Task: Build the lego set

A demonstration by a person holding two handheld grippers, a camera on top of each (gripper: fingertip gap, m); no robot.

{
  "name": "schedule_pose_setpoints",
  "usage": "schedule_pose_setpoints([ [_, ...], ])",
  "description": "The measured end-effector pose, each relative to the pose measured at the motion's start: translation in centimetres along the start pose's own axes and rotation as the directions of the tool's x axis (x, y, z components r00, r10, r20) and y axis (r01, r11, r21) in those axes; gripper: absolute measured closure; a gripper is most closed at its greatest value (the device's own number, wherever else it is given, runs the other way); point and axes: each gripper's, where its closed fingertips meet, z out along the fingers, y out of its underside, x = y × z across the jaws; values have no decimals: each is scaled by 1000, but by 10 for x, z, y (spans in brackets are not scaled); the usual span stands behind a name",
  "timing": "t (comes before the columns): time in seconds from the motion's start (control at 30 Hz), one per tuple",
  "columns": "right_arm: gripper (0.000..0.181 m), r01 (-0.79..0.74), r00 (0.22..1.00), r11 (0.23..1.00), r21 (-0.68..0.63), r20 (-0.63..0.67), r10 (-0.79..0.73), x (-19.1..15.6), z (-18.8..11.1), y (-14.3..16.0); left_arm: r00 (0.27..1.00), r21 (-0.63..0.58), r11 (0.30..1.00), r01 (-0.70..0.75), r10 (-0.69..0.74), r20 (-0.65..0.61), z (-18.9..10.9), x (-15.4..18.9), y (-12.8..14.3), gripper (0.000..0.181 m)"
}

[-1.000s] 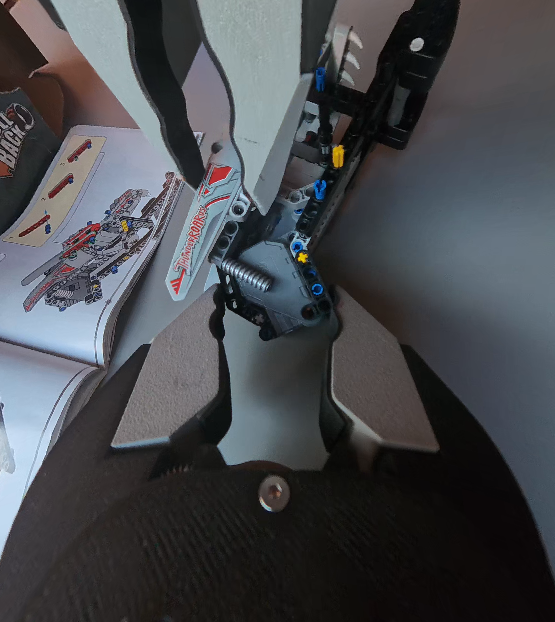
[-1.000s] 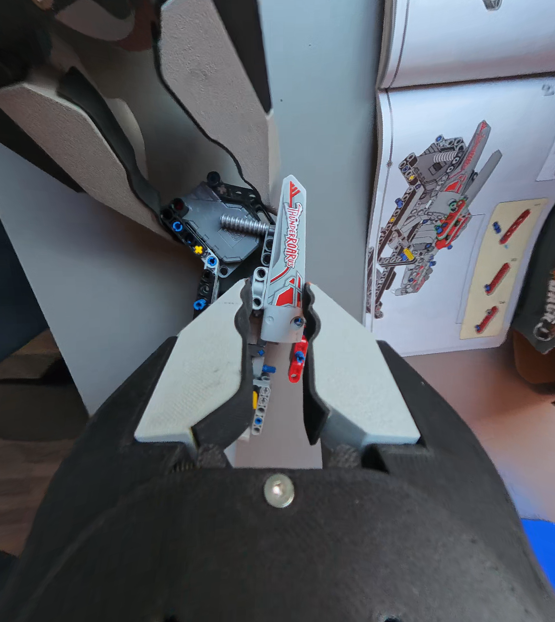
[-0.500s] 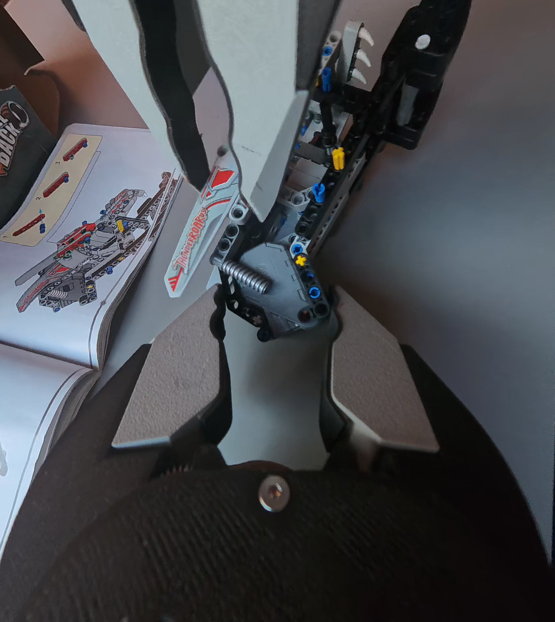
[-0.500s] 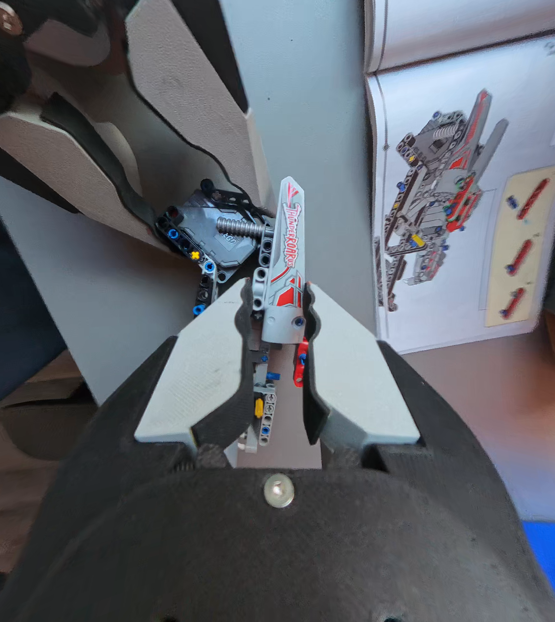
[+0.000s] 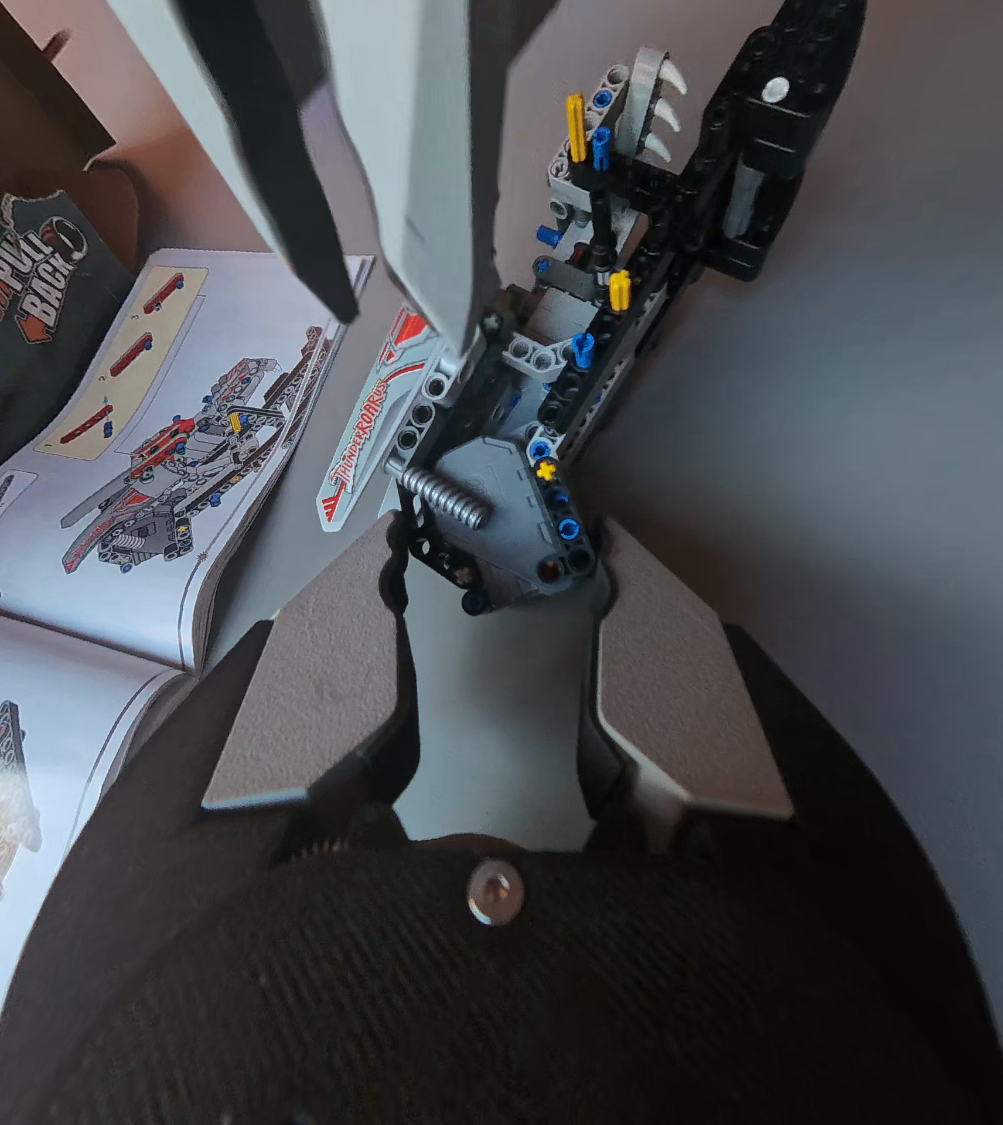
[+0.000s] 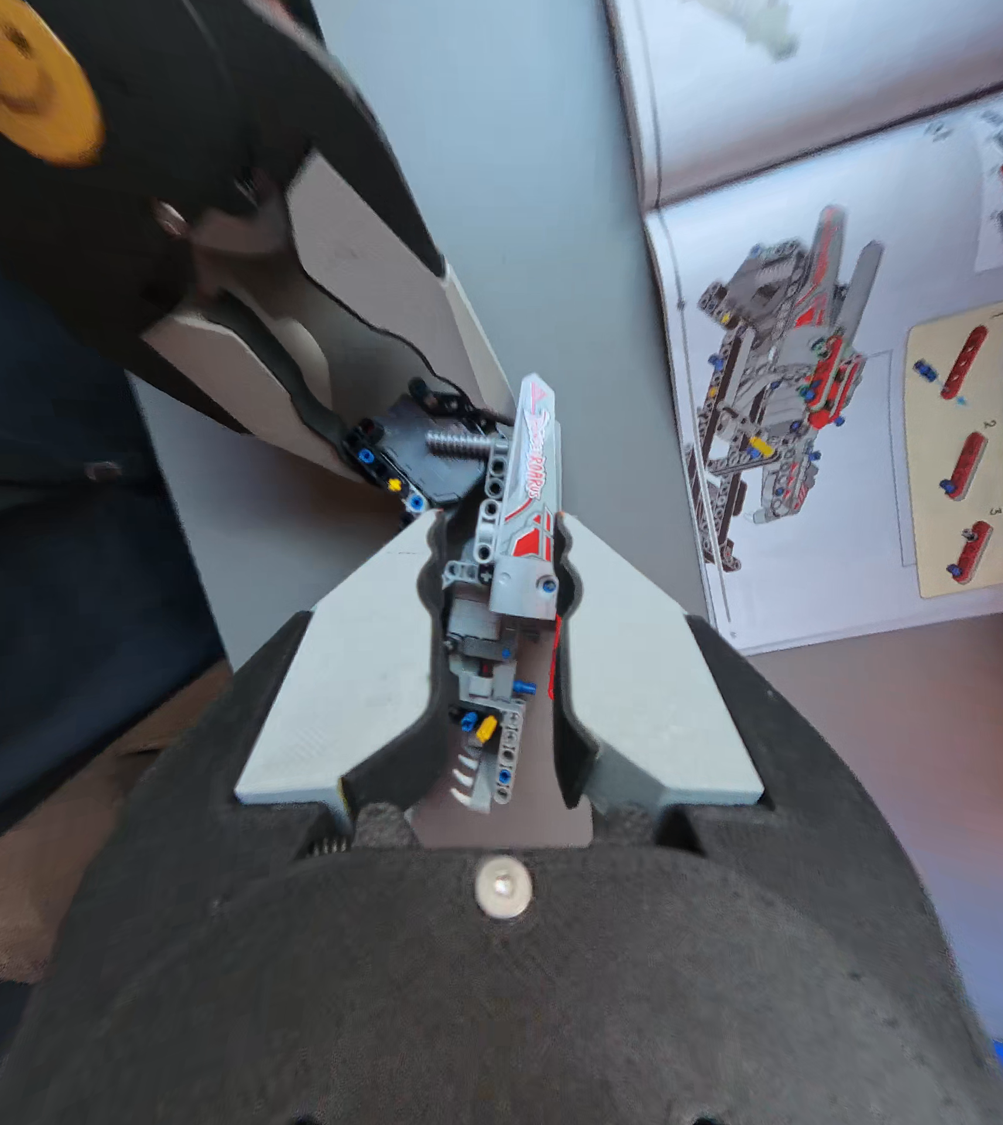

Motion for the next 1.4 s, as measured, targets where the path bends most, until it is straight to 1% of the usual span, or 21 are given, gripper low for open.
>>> schedule_pose_setpoints([
  [0.07,135,-54,998,994,92,37,50,1,-15,-8,1000,0,1000,-6,6,18,0,-2,0,124],
  [0.13,135,-56,998,984,166,26,52,3,-27,-6,997,6,999,-51,50,56,-2,-3,-1,123],
  [0.17,137,-36,999,980,195,4,36,2,-31,-1,993,8,996,-85,84,80,-2,-3,-1,123],
  [0.23,137,14,996,972,236,-88,7,3,-33,10,978,12,986,-163,160,134,-5,-4,-2,123],
  [0.33,133,46,978,971,233,-209,4,3,-29,36,948,19,966,-258,249,199,-11,-4,-1,123],
  [0.43,127,28,974,957,287,-225,39,-1,-24,52,913,31,938,-346,329,241,-16,-3,-2,124],
  [0.57,119,-67,984,916,396,-124,126,-2,-19,59,885,23,919,-393,371,280,-17,-6,-3,124],
  [0.67,122,-180,980,849,496,20,196,-1,-23,51,863,9,906,-424,401,309,-16,-9,-5,124],
  [0.73,119,-258,966,808,529,156,206,-6,-23,40,848,-2,898,-440,416,327,-16,-10,-5,124],
  [0.83,111,-359,920,787,502,333,207,-20,-19,30,822,-29,887,-461,440,363,-18,-13,-4,124],
  [0.87,108,-375,908,792,482,362,210,-23,-16,29,811,-40,882,-469,448,375,-19,-15,-4,124],
  [0.9,109,-378,904,801,464,373,211,-25,-12,28,800,-48,876,-479,459,387,-20,-16,-3,124],
  [0.97,128,-372,905,812,449,370,209,-28,-8,23,778,-64,866,-497,476,410,-22,-17,-3,125],
  [1.0,129,-372,904,817,440,371,212,-30,-7,21,763,-76,860,-506,486,425,-23,-18,-2,123],
  [1.07,135,-368,911,825,429,345,227,-32,-4,16,726,-107,842,-528,513,459,-27,-20,-1,123],
  [1.13,135,-350,925,837,421,297,237,-32,-2,11,691,-133,825,-548,537,483,-30,-20,0,122],
  [1.17,137,-325,938,852,411,258,233,-32,0,11,677,-145,821,-552,543,496,-31,-21,0,122],
  [1.23,140,-226,972,891,393,150,181,-32,4,9,666,-149,822,-550,539,515,-36,-20,2,122],
  [1.3,140,-115,993,917,382,57,101,-35,4,3,693,-102,838,-537,506,513,-43,-15,4,122],
  [1.37,142,-10,999,937,349,-29,22,-38,4,-2,746,-21,865,-501,444,496,-52,-8,5,125],
  [1.4,143,42,997,944,329,-80,-16,-38,4,-4,771,7,878,-479,416,483,-56,-7,7,123],
])
